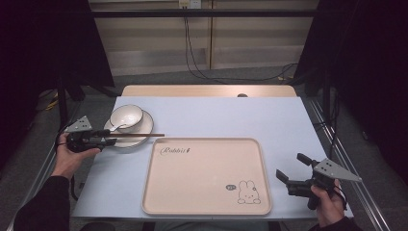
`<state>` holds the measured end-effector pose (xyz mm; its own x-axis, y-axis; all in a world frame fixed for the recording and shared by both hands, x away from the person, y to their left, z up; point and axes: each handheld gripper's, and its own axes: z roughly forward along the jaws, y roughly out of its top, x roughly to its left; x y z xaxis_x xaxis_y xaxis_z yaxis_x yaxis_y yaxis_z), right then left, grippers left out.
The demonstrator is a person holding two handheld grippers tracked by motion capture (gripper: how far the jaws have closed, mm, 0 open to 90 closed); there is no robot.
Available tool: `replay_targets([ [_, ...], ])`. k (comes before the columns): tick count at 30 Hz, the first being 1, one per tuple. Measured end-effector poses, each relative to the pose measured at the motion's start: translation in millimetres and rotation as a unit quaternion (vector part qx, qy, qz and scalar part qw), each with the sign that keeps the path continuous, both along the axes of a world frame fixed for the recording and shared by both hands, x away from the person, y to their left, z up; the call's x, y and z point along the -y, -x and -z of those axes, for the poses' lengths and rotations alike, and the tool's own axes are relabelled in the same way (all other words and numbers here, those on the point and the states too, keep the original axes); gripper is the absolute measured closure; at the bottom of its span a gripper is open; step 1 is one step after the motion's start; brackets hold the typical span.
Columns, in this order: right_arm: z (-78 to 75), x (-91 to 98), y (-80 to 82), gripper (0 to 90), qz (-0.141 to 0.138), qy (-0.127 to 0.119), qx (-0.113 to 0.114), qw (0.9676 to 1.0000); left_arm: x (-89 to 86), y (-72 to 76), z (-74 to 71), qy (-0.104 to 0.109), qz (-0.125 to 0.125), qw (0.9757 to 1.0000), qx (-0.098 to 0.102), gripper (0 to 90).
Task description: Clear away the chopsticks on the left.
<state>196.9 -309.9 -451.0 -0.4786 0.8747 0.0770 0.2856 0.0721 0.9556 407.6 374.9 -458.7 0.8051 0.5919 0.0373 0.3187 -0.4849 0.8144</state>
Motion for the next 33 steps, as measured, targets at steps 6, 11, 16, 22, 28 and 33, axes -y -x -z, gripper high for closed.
replay_targets([
  [6,0.2,-0.1,-0.1,0.5,0.001,-0.001,0.001,1.0,4.4,-3.6,-0.2,-0.025,0.005,0.9997,-0.005,52.0],
  [11,0.1,-0.1,-0.1,0.5,0.0,-0.001,0.0,1.0,6.9,-4.4,-0.5,-0.041,0.012,0.999,-0.01,55.6],
  [16,0.3,-0.2,-0.2,0.4,0.002,-0.001,0.0,1.0,11.8,-5.2,-0.5,-0.055,0.027,0.998,-0.018,61.0],
  [22,0.3,-0.6,-0.4,0.4,0.0,-0.001,-0.002,1.0,17.4,-8.0,-0.9,-0.07,0.038,0.9966,-0.024,62.9],
  [28,0.2,-0.4,-0.5,0.4,0.003,0.001,0.0,1.0,22.1,-9.1,-3.9,-0.079,0.064,0.994,-0.04,76.7],
  [33,0.0,0.3,-0.5,0.4,0.005,0.003,0.002,1.0,22.1,-8.6,-4.8,-0.068,0.074,0.9934,-0.056,82.0],
])
